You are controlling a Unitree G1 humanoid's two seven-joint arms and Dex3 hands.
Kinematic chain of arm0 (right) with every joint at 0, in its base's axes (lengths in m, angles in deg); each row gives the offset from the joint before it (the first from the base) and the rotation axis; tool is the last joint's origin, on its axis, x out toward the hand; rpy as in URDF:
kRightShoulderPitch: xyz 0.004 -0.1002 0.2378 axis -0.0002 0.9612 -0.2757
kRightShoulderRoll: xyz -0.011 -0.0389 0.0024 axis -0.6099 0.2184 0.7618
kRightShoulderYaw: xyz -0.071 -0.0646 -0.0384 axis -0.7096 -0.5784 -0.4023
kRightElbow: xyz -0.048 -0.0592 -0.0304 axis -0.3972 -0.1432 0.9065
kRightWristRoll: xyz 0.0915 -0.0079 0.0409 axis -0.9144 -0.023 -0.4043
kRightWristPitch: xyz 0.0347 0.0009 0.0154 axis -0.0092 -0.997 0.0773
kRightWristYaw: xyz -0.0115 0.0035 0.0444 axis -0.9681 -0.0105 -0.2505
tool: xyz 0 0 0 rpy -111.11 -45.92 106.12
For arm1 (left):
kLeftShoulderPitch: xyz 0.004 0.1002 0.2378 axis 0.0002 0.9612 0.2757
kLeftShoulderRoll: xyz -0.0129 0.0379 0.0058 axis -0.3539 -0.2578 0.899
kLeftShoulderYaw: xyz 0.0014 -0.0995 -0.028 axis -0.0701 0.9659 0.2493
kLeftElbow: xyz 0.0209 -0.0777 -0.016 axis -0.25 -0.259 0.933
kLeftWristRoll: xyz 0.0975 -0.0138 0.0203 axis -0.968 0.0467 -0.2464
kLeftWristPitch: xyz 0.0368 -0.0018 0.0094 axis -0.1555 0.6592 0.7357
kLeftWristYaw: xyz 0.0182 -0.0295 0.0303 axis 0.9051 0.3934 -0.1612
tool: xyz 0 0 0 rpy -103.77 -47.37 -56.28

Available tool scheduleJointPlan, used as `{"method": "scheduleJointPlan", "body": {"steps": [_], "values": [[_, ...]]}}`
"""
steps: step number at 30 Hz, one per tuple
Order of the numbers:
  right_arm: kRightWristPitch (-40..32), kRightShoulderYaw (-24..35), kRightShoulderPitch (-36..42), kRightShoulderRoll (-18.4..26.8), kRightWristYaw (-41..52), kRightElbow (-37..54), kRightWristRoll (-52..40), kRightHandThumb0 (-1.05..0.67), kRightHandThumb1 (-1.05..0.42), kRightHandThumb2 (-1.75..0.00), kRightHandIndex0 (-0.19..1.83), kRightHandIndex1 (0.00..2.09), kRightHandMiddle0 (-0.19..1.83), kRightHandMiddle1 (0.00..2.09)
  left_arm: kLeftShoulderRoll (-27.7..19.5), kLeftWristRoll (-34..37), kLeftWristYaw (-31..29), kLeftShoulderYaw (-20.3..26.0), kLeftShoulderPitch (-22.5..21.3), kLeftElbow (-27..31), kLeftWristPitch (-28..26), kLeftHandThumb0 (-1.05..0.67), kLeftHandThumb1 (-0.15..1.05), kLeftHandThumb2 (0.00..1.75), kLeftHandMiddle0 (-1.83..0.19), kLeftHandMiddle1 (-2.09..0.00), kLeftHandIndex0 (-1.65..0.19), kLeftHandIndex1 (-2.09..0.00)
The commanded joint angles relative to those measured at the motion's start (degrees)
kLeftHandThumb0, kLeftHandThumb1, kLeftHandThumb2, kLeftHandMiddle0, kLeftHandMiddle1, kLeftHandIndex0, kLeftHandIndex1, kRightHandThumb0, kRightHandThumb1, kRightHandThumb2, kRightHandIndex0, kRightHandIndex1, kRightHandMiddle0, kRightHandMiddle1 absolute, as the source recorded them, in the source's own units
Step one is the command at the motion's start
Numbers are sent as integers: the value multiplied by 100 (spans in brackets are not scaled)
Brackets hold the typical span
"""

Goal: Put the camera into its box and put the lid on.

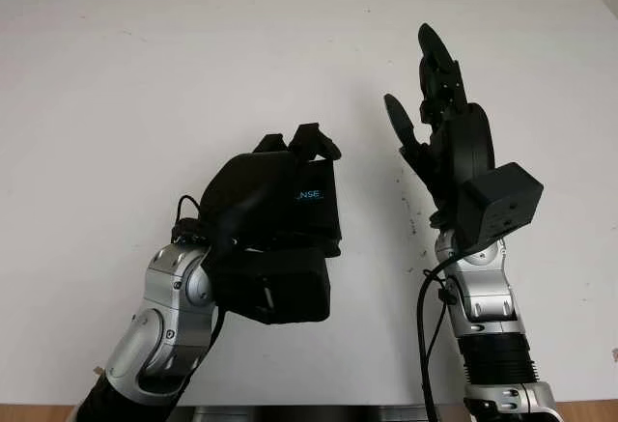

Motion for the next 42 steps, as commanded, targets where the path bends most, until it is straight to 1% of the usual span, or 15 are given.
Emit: {"method": "scheduleJointPlan", "body": {"steps": [1,2,4,5,7,8,12,21,25,29,34,36,39,41,42], "values": [[78,-7,-8,6,-25,-21,35,-74,-105,-26,3,6,-5,36,-77,-249,-134,-194,5,-23,118,-40,105,33,8,-183,17,-148],[61,1,0,-5,-2,-5,-3,-74,-105,-26,3,6,-5,37,-76,-329,-232,-219,12,-9,122,-42,105,34,13,-174,16,-140],[33,9,13,-25,13,25,-45,-74,-105,-25,2,6,-8,37,-82,-491,-418,-255,23,29,129,-52,105,35,7,-93,12,-85],[32,13,17,-31,14,30,-61,-74,-105,-25,2,6,-8,38,-111,-629,-496,-290,22,42,159,-56,105,35,3,-60,8,-61],[45,2,25,-23,-3,36,-40,-73,-105,-24,2,5,-7,39,-131,-909,-664,-343,10,63,186,-62,105,37,-1,-20,4,-26],[58,-4,29,-15,-7,35,-26,-73,-105,-25,2,5,-8,40,-112,-1005,-748,-350,10,71,186,-64,105,38,1,-13,4,-20],[69,-1,24,-31,4,9,-57,-73,-105,-25,2,5,-10,41,-19,-1203,-1043,-328,41,126,175,-66,105,40,8,-4,8,-11],[114,23,27,19,38,-48,-64,-75,-105,-25,1,5,-13,44,167,-1280,-1302,-234,99,151,142,-67,105,43,12,-4,9,-8],[46,50,47,31,74,7,-101,-74,-105,-25,1,5,-13,46,284,-943,-1140,-72,195,107,152,-67,105,46,18,-2,13,-5],[47,92,66,80,135,33,-127,-74,-105,-25,0,5,-14,47,306,-434,-1060,111,247,-13,191,-73,105,60,19,0,19,0],[12,158,91,109,255,100,-250,-73,-105,-24,-1,4,-13,48,365,2004,-1921,1136,92,87,-246,-83,105,70,19,0,19,0],[82,176,91,142,260,78,-229,-72,-105,-23,0,5,-15,48,248,3229,-2433,1838,-135,117,-656,-90,105,71,19,0,19,0],[110,197,100,210,329,78,-231,-72,-105,-23,0,5,-16,47,52,4483,-2650,2592,-377,31,-1049,-97,105,71,19,0,19,0],[67,202,101,258,351,89,-205,-73,-105,-24,0,5,-15,46,-189,5105,-2689,2907,-511,-163,-1040,-96,105,71,19,0,19,0],[82,201,94,272,347,79,-187,-74,-105,-24,0,5,-14,46,-308,5320,-2668,2997,-541,-308,-831,-94,105,73,19,0,19,0]]}}
